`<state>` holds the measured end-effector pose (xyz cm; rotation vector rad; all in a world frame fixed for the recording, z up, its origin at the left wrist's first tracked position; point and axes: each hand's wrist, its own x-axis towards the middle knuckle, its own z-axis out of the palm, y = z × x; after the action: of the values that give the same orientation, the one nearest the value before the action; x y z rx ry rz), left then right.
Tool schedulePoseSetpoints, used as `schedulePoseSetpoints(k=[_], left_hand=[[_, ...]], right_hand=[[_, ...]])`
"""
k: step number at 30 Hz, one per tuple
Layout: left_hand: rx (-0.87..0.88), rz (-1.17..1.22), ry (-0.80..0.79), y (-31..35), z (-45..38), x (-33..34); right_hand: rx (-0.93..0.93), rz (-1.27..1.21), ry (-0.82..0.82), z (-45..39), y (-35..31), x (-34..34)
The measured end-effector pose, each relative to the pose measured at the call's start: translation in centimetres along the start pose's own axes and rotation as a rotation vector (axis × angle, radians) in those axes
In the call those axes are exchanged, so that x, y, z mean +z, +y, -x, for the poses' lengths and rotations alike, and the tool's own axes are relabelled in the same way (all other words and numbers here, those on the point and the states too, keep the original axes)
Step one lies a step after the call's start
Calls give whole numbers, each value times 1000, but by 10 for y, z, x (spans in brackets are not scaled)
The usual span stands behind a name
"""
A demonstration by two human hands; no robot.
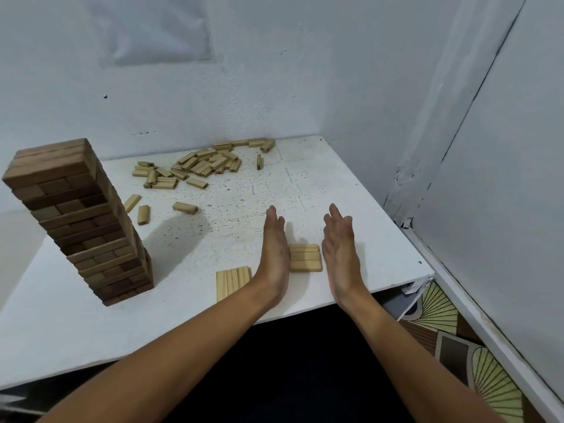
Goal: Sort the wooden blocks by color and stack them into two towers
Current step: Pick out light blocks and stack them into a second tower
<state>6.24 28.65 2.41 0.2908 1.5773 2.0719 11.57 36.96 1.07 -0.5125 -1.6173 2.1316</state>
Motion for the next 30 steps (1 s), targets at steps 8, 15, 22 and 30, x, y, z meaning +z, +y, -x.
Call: schedulePoseSetpoints(k=[8,15,22,30], left_hand=[[18,-26,-13,-6,2,0],[128,-562,-108,4,-7,-23],[215,-1252,-312,22,-23,-57],[304,-1338,-410,18,-33,-59]], right_hand=[[-38,73,-13,-2,13,1],[-149,303,22,-7,8,-18],[-132,1001,-370,-21,-12,-58],[-99,1107,-392,-26,-11,-55]])
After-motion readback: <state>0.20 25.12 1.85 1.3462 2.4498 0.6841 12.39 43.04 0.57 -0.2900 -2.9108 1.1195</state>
